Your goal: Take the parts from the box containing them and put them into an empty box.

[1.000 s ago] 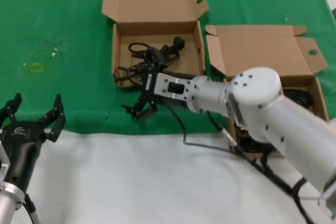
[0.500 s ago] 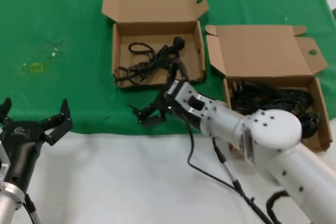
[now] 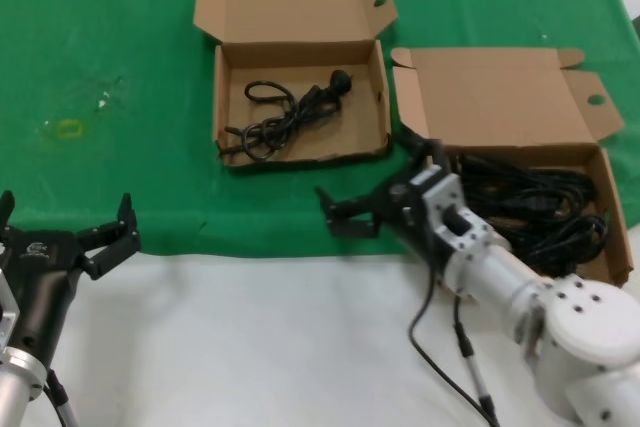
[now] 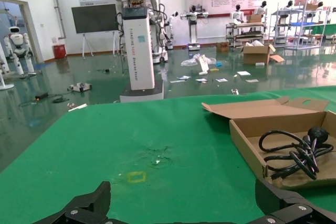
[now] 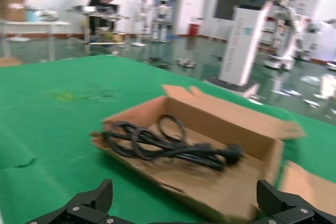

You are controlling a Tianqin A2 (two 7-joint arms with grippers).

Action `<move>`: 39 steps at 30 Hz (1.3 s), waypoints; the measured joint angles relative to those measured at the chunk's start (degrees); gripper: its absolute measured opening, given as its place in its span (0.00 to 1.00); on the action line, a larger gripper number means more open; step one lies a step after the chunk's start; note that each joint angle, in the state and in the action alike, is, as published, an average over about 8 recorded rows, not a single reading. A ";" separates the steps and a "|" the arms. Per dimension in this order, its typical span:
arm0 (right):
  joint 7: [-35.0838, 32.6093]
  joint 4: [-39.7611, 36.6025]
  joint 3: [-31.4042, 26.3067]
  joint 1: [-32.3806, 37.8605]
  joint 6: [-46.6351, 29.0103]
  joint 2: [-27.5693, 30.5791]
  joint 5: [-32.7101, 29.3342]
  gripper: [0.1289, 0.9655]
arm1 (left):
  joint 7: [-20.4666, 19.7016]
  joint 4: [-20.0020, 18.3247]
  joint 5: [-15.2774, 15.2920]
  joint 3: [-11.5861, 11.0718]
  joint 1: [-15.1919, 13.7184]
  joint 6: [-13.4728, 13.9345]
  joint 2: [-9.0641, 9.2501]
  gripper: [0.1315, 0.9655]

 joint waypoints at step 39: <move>14.07 22.00 17.97 -22.27 10.74 4.67 -3.38 1.00 | 0.02 0.00 -0.01 0.00 0.00 0.00 0.00 1.00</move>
